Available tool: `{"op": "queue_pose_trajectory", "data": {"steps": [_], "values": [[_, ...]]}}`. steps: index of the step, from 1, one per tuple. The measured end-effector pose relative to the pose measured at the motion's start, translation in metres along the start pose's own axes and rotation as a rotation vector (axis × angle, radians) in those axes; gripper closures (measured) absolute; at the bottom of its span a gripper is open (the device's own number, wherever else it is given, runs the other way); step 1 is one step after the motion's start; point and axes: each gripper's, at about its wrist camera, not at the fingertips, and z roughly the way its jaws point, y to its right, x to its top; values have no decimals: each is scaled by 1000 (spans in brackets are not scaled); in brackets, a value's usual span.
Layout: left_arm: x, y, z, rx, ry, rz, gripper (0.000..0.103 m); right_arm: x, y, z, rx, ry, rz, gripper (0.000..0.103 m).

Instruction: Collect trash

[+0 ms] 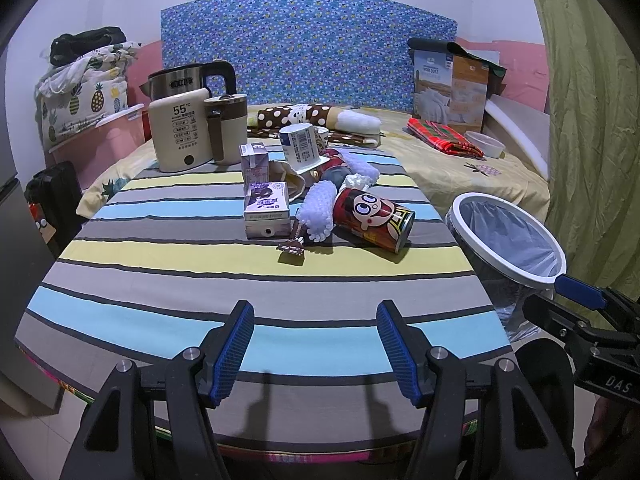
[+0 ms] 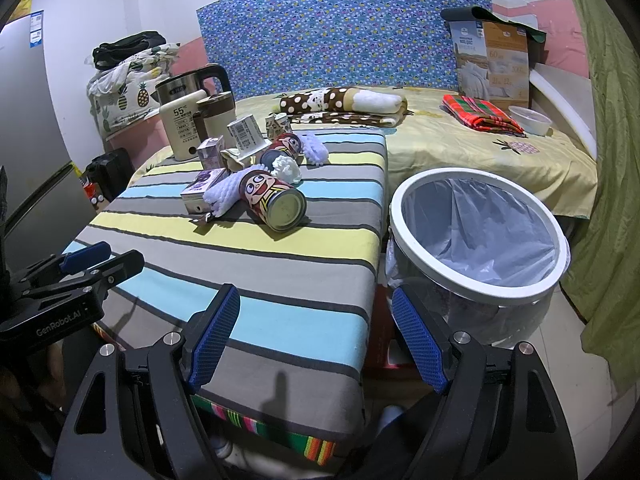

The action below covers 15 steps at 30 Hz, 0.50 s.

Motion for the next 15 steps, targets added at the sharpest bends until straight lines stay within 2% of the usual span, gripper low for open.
{"op": "queue_pose_trajectory", "data": {"steps": [15], "values": [[0,1,0,-11,-2,-8,40,-3,2,2,-4,3,4,23]]}}
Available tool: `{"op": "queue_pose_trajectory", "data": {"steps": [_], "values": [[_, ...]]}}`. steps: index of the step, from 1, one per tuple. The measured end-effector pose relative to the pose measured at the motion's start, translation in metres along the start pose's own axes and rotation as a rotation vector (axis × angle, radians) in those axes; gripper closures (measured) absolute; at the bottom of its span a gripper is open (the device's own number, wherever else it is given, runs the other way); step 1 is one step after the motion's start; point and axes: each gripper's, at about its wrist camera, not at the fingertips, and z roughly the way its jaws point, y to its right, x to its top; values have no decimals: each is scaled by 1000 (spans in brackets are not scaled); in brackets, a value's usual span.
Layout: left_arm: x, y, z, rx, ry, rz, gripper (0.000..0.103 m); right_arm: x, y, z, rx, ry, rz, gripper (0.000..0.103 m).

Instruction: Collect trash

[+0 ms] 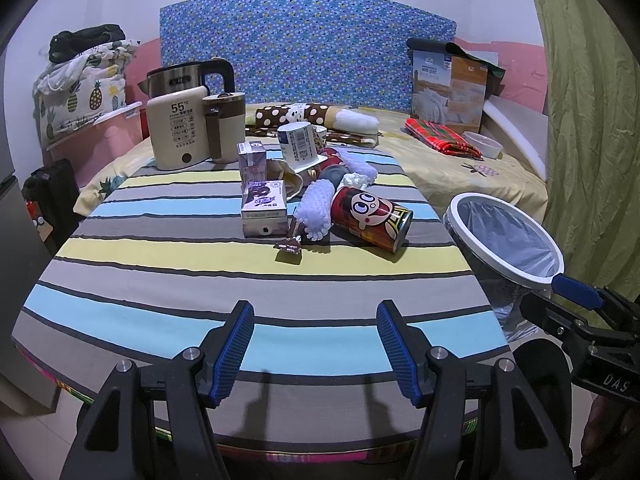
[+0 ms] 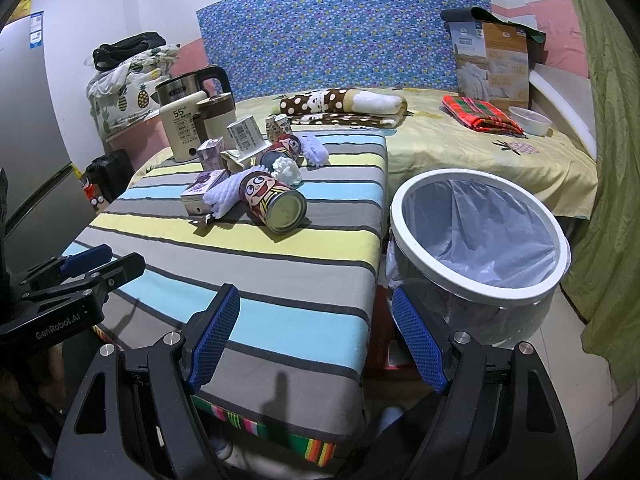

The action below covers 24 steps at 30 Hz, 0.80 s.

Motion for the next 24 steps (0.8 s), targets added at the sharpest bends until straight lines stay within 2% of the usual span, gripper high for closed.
{"op": "queue_pose_trajectory", "data": {"steps": [24], "values": [[1,-11,22,-33,-28,-24,40,10,-7,19,45,-14,-31,23]]}}
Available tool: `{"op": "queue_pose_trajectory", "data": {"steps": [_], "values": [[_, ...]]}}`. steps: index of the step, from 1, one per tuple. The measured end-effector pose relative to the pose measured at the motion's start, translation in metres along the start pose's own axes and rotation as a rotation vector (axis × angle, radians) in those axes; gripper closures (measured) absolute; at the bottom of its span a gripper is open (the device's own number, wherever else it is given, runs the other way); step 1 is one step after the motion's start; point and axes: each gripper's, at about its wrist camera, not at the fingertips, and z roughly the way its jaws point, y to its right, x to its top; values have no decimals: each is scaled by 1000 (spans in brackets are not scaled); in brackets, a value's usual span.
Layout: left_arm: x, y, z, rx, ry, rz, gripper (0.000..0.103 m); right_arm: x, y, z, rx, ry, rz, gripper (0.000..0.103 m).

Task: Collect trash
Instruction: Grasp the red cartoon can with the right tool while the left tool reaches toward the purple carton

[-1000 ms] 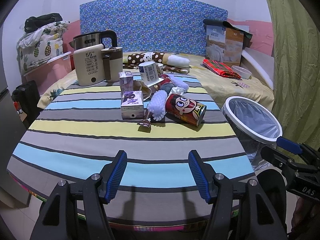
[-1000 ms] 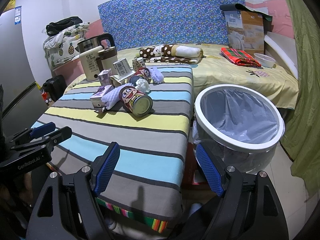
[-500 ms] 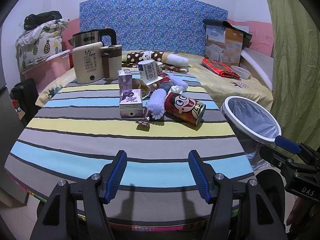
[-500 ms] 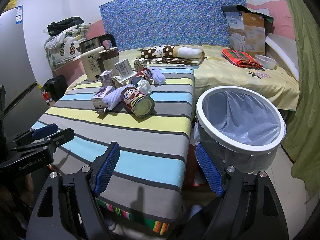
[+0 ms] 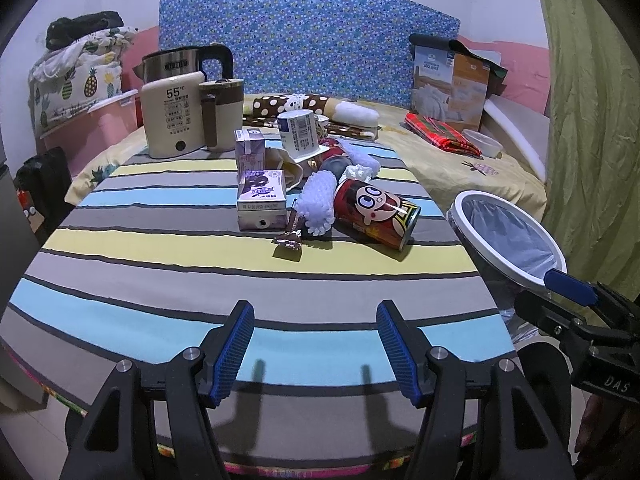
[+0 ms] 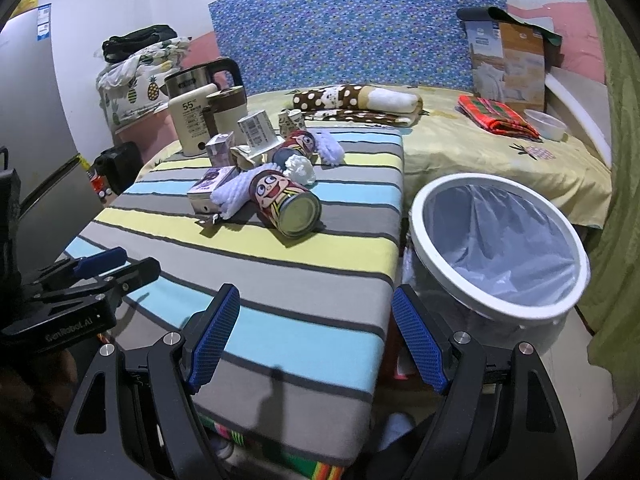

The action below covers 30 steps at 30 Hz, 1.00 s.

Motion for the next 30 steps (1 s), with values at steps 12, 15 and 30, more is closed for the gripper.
{"op": "queue_pose_trajectory", "data": {"steps": [12,15,30], "values": [[25,-27,35,24,-6,-23,40,29,-5,39,58,1,-72,23],[32,-33,47,28,-14,-29,40,37,-5,50,77,-12,-91,23],[58,-59,90,20,-50,-67,40,54,-8,95,130,-115,-203,23]]}}
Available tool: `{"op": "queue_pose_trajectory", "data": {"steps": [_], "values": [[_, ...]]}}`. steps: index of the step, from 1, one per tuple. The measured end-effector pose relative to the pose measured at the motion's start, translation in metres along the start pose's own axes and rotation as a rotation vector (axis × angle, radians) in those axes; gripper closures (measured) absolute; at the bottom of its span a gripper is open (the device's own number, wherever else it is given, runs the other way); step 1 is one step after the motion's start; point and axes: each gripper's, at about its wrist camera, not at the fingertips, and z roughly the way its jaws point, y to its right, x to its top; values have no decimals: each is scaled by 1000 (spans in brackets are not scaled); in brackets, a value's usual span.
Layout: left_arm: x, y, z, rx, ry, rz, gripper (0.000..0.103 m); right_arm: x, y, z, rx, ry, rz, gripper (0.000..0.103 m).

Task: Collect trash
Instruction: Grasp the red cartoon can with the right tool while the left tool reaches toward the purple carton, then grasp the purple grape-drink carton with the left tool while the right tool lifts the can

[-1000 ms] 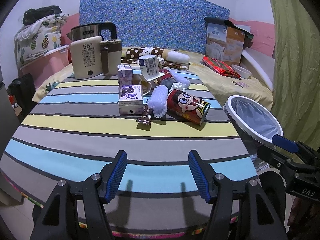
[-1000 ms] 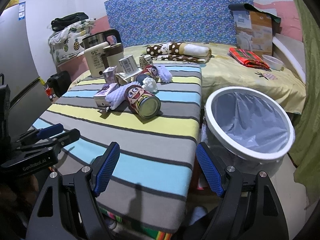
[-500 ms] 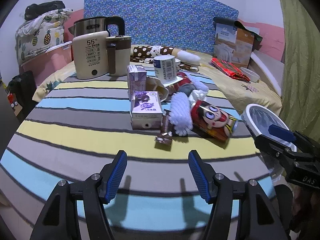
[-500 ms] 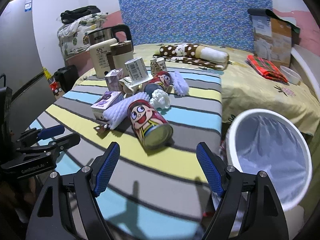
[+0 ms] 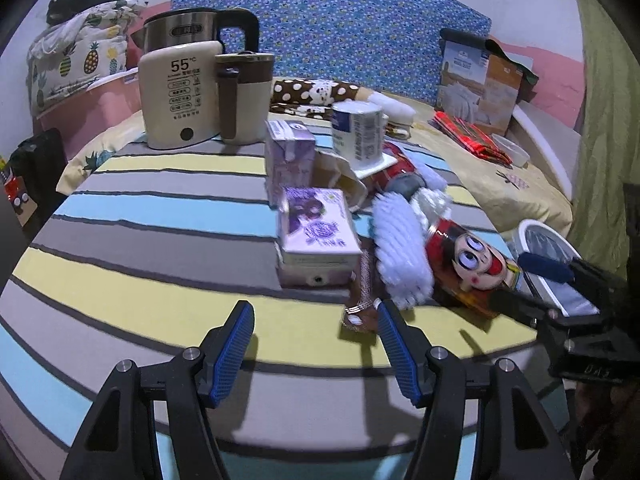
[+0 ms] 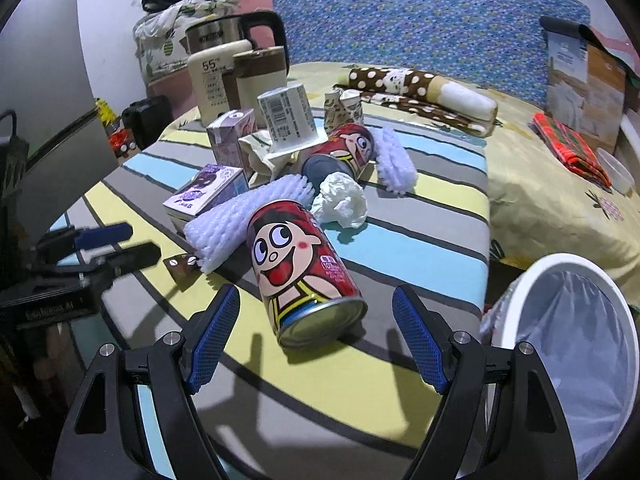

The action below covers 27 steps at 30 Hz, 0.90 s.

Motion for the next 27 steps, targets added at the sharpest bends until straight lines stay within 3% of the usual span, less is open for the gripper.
{"op": "queue_pose_trajectory", "data": {"steps": [5,7,8,18,27], "values": [[14,-7,11,3,6,-17,40,3,1,9,25,-38,13,23],[19,-9,16,1,4,-25,40,2,3,11,40,-43,34,38],[20,-9,19,-2,3,-28,40,1,4,11,50,-45,47,40],[29,2,38,-21,-1,-18,36,-11,11,3,74,-23,132,41],[33,8,52,20,-22,-20,36,-14,16,-1,78,-19,179,41]]}}
